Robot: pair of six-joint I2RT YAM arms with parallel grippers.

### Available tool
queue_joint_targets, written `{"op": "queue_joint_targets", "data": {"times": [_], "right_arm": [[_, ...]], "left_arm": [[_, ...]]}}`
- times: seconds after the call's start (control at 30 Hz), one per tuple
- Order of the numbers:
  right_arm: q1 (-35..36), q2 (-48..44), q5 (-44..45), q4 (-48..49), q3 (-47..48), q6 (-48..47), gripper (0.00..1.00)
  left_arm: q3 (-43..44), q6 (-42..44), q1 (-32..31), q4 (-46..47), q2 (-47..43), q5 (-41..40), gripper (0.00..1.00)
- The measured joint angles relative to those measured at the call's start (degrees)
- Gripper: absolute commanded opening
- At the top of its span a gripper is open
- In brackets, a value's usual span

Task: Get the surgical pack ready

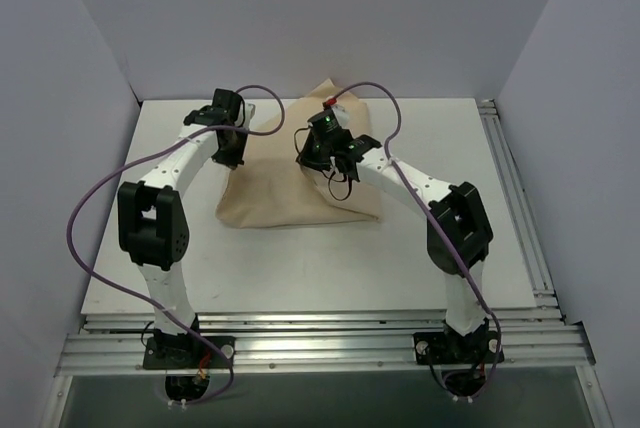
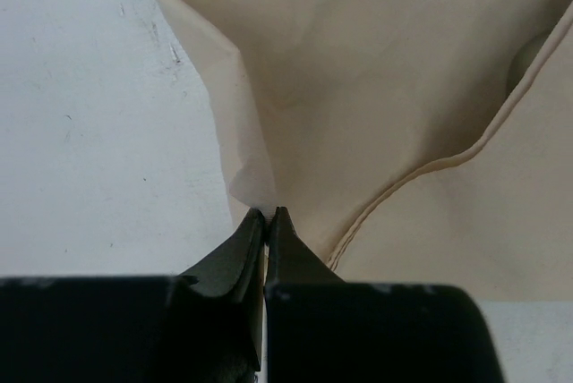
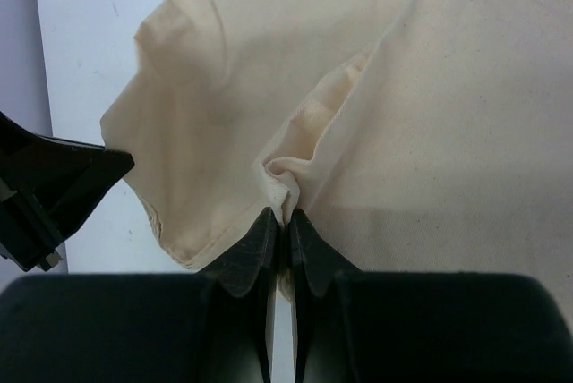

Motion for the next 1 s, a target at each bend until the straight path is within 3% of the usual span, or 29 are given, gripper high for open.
{"op": "queue_joint_targets", "data": {"times": [0.33, 0.77, 0.97, 1.0], "right_arm": [[0.72, 4.46, -3.43, 0.42, 5.11, 3.85, 0.00], [1.29, 18.36, -10.08, 11.93, 5.57, 8.41, 0.00], [1.40, 19.32, -11.23, 15.85, 5.38, 8.59, 0.00], [1.36, 19.37, -11.76, 16.57, 5.31, 8.61, 0.07]], "left_arm": [[0.02, 0.00, 0.00, 0.46, -0.04, -0.13, 0.02], [0.85, 0.00, -0.02, 0.42, -0.04, -0.11, 0.02], [2.86, 0.00, -0.04, 0.02, -0.04, 0.57, 0.02], [3.50, 0.00, -0.07, -0.11, -0.04, 0.81, 0.02]]}}
